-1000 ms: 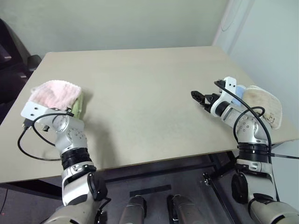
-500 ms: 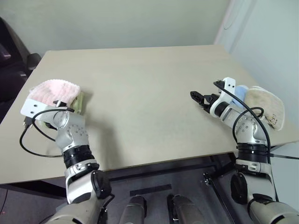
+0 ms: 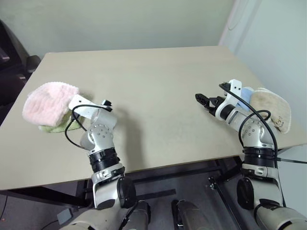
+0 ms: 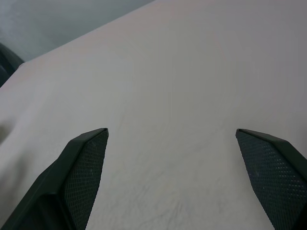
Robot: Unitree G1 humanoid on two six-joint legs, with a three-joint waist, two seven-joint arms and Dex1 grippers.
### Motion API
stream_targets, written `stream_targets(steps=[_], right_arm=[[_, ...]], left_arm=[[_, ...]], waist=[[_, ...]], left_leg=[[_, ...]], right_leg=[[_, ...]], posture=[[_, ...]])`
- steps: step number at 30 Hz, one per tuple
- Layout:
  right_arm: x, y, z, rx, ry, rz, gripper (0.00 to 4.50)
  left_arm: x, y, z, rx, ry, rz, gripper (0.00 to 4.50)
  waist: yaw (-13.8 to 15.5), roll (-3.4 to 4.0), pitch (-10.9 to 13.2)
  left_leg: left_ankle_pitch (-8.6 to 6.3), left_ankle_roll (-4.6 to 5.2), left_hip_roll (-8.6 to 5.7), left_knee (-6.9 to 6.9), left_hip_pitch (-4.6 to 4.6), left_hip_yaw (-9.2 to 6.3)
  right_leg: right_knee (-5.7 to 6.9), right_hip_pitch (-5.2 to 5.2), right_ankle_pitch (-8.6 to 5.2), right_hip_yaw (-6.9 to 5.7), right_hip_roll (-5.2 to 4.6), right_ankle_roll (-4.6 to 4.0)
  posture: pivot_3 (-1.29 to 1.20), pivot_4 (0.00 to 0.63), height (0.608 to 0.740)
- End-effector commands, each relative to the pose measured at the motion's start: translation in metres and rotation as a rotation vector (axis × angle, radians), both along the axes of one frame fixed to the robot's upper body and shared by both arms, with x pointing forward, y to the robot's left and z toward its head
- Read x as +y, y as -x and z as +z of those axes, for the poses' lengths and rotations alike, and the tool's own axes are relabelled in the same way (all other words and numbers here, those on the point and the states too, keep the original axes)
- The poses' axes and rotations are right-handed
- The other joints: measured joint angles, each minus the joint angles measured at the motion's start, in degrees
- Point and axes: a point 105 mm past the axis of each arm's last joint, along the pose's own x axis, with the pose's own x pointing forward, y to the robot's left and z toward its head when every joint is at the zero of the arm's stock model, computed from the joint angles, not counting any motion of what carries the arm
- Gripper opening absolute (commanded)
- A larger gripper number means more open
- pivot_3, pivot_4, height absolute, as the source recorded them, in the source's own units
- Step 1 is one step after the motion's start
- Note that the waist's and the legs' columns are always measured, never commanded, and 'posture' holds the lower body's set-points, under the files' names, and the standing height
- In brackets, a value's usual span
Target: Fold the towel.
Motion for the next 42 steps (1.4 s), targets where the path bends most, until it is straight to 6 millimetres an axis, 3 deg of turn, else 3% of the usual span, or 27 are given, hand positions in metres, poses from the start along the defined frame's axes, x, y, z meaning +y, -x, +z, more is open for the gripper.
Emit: stream_targets(steps=[1, 7, 13, 21, 33, 42], right_arm=[[-0.007, 0.001, 0.020, -0.082, -0.022, -0.037, 4.50], [-0.015, 0.001, 0.028, -0.165, 0.078, -0.106, 4.50], [-0.013, 0.003, 0.015, -0.221, 0.397, -0.086, 4.50], [-0.019, 0.008, 0.013, -0.282, 0.541, -0.068, 4.50], [-0.040, 0.013, 0.019, -0.291, 0.528, -0.081, 4.50], [-0.028, 0.014, 0.018, -0.293, 0.517, -0.028, 4.50]], left_arm=[[-0.037, -0.027, 0.032, -0.119, -0.170, -0.297, 3.87], [-0.055, -0.055, 0.075, -0.374, -0.694, -0.672, 3.87], [-0.065, -0.062, 0.058, -0.390, -0.861, -0.942, 3.87], [-0.054, -0.060, 0.044, -0.408, -0.992, -1.023, 3.87], [-0.040, -0.058, 0.044, -0.429, -0.948, -1.003, 3.87], [-0.043, -0.053, 0.046, -0.464, -0.924, -1.014, 3.87]], waist=[[0.10, 0.00, 0.00], [0.43, 0.00, 0.00], [0.59, 0.00, 0.00], [0.54, 0.00, 0.00], [0.50, 0.00, 0.00], [0.45, 0.00, 0.00]], left_leg=[[0.00, 0.00, 0.01, -0.01, 0.00, 0.00], [-0.01, -0.01, 0.01, -0.03, -0.05, -0.03], [-0.30, -0.07, 0.00, -0.04, -0.11, -0.10], [-0.41, -0.13, 0.01, -0.35, -0.29, -0.13], [-0.38, -0.09, 0.02, -0.37, -0.27, -0.12], [-0.37, -0.08, 0.02, -0.35, -0.26, -0.12]], right_leg=[[0.03, -0.02, 0.00, -0.02, 0.00, -0.01], [-0.01, -0.07, 0.01, 0.01, 0.00, -0.06], [-0.03, -0.10, 0.01, 0.01, -0.04, 0.33], [-0.05, -0.39, -0.04, -0.01, -0.04, 0.49], [-0.07, -0.35, -0.06, -0.02, -0.07, 0.52], [-0.06, -0.35, -0.06, -0.03, -0.07, 0.53]], posture=[[0.00, 0.150, 0.740], [0.00, 0.150, 0.740], [0.00, 0.150, 0.740], [0.00, 0.150, 0.740], [0.00, 0.150, 0.740], [0.00, 0.150, 0.740]])
